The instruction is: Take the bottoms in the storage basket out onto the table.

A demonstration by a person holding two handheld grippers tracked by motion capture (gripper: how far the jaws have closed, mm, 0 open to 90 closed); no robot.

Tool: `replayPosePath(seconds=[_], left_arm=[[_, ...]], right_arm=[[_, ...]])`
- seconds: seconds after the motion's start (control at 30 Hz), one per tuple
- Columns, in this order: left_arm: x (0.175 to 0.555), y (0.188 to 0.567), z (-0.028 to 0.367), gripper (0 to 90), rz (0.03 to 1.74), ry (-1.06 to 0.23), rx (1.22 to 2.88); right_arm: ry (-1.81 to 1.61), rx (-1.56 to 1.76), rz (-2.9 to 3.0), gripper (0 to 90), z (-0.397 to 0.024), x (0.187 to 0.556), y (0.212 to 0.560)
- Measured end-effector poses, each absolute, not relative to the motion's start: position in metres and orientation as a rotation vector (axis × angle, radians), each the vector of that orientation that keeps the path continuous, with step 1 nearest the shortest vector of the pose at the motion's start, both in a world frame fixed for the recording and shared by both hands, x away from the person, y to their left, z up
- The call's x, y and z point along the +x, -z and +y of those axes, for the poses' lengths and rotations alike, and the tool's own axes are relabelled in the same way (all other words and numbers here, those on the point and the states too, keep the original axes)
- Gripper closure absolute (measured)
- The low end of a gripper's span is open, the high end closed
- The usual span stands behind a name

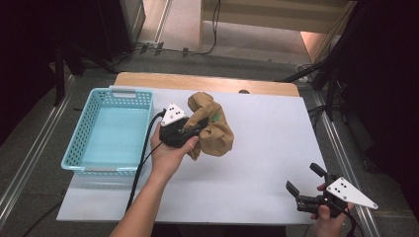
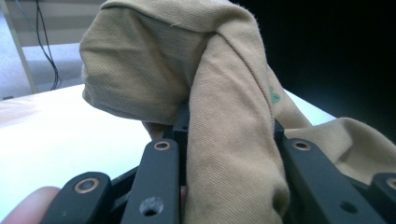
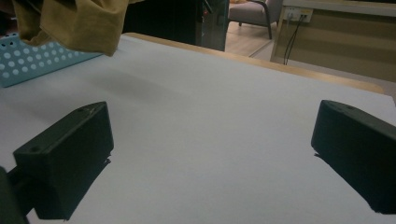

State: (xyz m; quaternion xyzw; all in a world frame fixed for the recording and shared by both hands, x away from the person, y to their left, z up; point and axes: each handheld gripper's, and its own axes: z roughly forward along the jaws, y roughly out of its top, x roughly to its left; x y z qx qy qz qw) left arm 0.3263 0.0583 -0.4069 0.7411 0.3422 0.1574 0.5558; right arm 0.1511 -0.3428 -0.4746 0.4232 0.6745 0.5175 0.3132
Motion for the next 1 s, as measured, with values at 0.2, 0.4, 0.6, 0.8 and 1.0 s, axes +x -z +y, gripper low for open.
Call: replayPosePath(seconds=[0.2,0.4,0.6,0.8,1.0], left_arm=[[0.326,0.415,0.053,68.5,0.806,-0.353,1.763],[0.327,0.423,0.049,68.5,0.809,-0.343,1.776],[0.327,0.431,0.044,68.5,0.812,-0.327,1.794],[0.327,0.437,0.039,68.4,0.813,-0.305,1.807],[0.328,0.444,0.035,68.4,0.817,-0.297,1.829]], right_arm=[[-1.363,1.116,1.779,0.0,-0.343,0.151,0.475],[-1.363,1.118,1.779,0.0,-0.343,0.151,0.475],[-1.365,1.121,1.782,0.0,-0.342,0.151,0.475],[-1.365,1.118,1.785,0.0,-0.342,0.152,0.476],[-1.366,1.119,1.785,0.0,-0.342,0.152,0.476]])
